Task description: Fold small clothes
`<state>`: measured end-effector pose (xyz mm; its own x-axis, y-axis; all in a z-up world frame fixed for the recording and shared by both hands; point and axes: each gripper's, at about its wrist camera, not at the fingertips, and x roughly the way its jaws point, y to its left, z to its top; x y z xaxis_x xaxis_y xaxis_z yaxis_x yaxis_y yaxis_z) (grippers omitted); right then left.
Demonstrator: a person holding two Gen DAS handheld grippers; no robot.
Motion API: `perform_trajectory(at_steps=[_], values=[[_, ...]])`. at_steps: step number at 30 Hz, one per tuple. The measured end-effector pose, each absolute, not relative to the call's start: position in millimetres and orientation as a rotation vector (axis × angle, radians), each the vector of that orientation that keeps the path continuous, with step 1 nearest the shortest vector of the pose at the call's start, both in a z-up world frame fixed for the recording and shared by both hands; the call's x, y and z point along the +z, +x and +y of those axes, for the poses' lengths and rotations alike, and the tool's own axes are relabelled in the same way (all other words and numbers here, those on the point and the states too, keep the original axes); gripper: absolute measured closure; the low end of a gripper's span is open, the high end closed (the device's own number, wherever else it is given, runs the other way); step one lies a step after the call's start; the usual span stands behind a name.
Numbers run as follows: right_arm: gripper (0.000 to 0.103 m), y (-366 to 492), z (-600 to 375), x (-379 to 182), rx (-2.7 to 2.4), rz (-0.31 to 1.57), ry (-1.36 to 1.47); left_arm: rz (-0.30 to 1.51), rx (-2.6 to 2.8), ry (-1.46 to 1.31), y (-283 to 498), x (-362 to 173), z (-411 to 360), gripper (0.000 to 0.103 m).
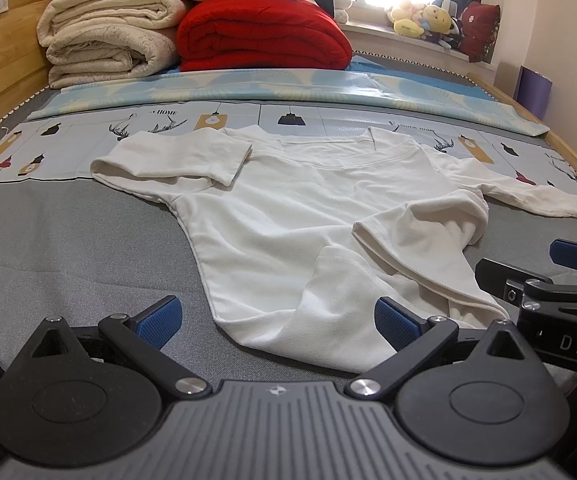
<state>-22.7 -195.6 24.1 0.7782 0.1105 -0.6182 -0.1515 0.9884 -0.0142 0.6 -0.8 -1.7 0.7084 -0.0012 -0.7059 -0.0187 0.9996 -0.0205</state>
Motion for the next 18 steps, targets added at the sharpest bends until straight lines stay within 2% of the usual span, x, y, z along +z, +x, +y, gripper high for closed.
perform_trajectory(at_steps=[6, 10, 12, 14, 18], values=[[0.017, -23.1, -195.4, 24.7, 0.149, 0.664, -0.066, 0.782, 0.008, -0.025, 0.6, -1.0, -1.2, 0.001], [0.023, -23.6, -194.3, 24.7, 0.148, 0.662, -0.072, 0.762, 0.003, -0.027, -1.8, 1.0, -1.4, 0.001], [0.029, -22.9, -194.5, 25.5, 0.141, 0.661, -0.070, 0.726, -0.005, -0.017, -5.9, 5.4, -1.5, 0.002], [0.034, -21.4, -198.6, 28.3, 0.131, 0.659, -0.040, 0.683, -0.012, -0.004, -8.7, 10.8, -0.8, 0.008], [0.039, -14.7, -210.6, 33.2, 0.118, 0.654, 0.019, 0.670, -0.027, -0.021, 1.8, 17.9, 5.3, 0.034]])
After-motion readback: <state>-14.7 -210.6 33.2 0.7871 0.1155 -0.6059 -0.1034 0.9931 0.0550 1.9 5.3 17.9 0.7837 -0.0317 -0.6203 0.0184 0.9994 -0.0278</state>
